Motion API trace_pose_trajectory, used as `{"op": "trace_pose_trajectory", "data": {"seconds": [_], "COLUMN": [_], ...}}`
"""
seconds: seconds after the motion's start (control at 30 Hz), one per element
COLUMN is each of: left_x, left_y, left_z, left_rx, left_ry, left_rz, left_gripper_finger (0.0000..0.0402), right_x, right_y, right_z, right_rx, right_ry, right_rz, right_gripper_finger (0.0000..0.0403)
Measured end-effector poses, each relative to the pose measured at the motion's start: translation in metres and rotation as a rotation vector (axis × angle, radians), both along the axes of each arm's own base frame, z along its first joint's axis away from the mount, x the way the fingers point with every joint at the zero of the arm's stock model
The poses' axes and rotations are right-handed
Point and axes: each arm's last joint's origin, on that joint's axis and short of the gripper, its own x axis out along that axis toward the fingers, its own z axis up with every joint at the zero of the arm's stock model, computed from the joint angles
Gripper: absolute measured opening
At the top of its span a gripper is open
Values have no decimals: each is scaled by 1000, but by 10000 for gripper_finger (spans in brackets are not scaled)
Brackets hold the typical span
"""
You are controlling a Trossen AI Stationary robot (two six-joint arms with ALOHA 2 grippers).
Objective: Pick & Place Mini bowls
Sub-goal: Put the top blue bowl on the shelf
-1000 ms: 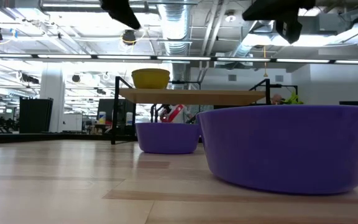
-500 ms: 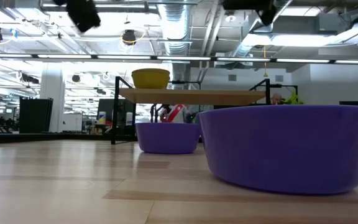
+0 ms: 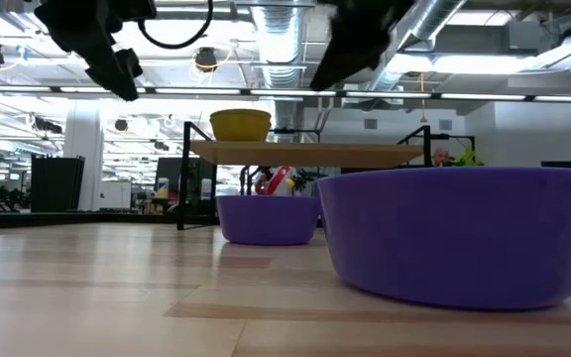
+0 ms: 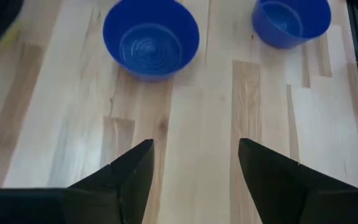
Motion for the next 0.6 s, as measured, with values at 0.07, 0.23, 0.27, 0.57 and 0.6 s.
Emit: {"op": "trace_pose_trajectory", "data": {"seconds": [0.07,0.23,0.27,0.57,0.6], "left_x": [0,-1,-2,-4,-4], "left_y": [-2,-8,-9,-16,-16], "left_z": [-2,-5,-5,-6,-6], "left_rx": [-6,-33,-34,3,13], "left_ry": [3,12,15,11,8], "left_rz": [-6,-18,-23,-53,-60], "left_gripper_finger": [230,220,219,216,216], "right_x": [8,28,31,53,55], "right_y": [-9,-19,-19,-29,-31], "right_z": [-4,-21,-26,-50,-51], "right_rx": [-23,-130,-148,-246,-250], "right_ry": [44,136,156,214,218], "right_rz": [-2,88,112,54,55], "right_gripper_finger": [0,0,0,0,0]}}
